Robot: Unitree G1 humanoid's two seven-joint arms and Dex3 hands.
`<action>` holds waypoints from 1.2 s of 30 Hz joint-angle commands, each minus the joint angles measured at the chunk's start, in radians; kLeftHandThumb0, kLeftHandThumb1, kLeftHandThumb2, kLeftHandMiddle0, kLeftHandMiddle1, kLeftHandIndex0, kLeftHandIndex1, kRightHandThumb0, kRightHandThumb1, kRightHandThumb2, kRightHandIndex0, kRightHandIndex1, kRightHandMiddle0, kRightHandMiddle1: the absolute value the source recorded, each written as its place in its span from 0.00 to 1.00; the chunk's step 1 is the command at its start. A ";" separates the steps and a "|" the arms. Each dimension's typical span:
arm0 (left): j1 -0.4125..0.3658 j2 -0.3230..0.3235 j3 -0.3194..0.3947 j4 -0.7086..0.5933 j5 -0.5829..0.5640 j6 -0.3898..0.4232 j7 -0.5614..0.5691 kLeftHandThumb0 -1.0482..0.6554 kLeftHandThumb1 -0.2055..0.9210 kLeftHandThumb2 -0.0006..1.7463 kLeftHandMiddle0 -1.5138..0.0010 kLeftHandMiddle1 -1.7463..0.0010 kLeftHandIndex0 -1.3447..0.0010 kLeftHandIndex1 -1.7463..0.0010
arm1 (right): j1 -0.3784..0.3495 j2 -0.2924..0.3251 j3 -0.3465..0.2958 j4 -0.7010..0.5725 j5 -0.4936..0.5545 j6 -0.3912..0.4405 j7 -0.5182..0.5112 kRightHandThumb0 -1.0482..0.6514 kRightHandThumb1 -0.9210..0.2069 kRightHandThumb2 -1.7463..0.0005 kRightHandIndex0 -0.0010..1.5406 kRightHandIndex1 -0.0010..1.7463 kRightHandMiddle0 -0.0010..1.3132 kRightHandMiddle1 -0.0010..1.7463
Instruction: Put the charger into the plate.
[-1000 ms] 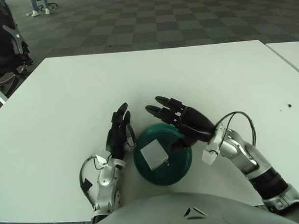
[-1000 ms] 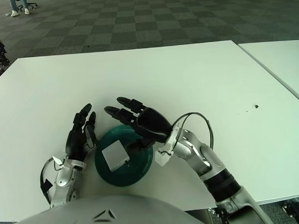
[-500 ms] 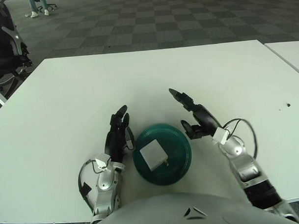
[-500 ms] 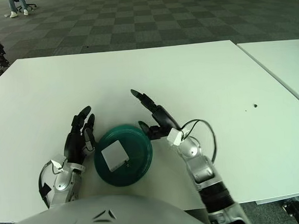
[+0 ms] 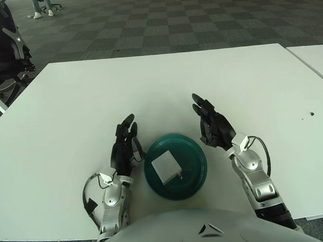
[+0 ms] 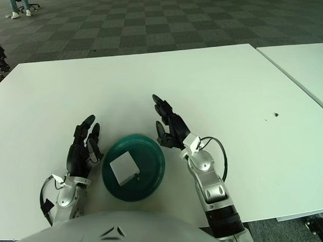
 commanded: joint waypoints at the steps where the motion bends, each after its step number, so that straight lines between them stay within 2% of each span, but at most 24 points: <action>1: 0.035 0.000 0.002 0.023 -0.009 0.037 0.000 0.04 1.00 0.61 0.82 0.99 1.00 0.53 | -0.012 0.011 -0.041 0.046 0.021 -0.004 -0.008 0.03 0.00 0.42 0.00 0.00 0.00 0.00; 9: 0.057 -0.002 -0.015 -0.020 -0.006 0.058 0.006 0.06 1.00 0.62 0.83 1.00 1.00 0.54 | -0.005 0.011 -0.088 0.184 0.025 -0.124 0.016 0.04 0.00 0.43 0.00 0.00 0.02 0.01; 18: 0.094 0.001 -0.023 -0.082 0.009 0.106 0.025 0.07 1.00 0.62 0.86 1.00 1.00 0.65 | 0.019 0.047 -0.145 0.367 0.045 -0.264 0.001 0.03 0.00 0.45 0.02 0.01 0.00 0.01; 25: 0.114 -0.004 -0.021 -0.103 0.013 0.124 0.040 0.08 1.00 0.61 0.87 1.00 1.00 0.69 | 0.011 0.090 -0.167 0.409 0.057 -0.290 -0.024 0.02 0.00 0.47 0.04 0.01 0.02 0.01; 36: 0.143 -0.004 -0.032 -0.140 0.063 0.139 0.079 0.07 1.00 0.63 0.91 1.00 1.00 0.77 | 0.037 0.103 -0.159 0.455 0.034 -0.332 -0.031 0.04 0.00 0.48 0.04 0.01 0.03 0.02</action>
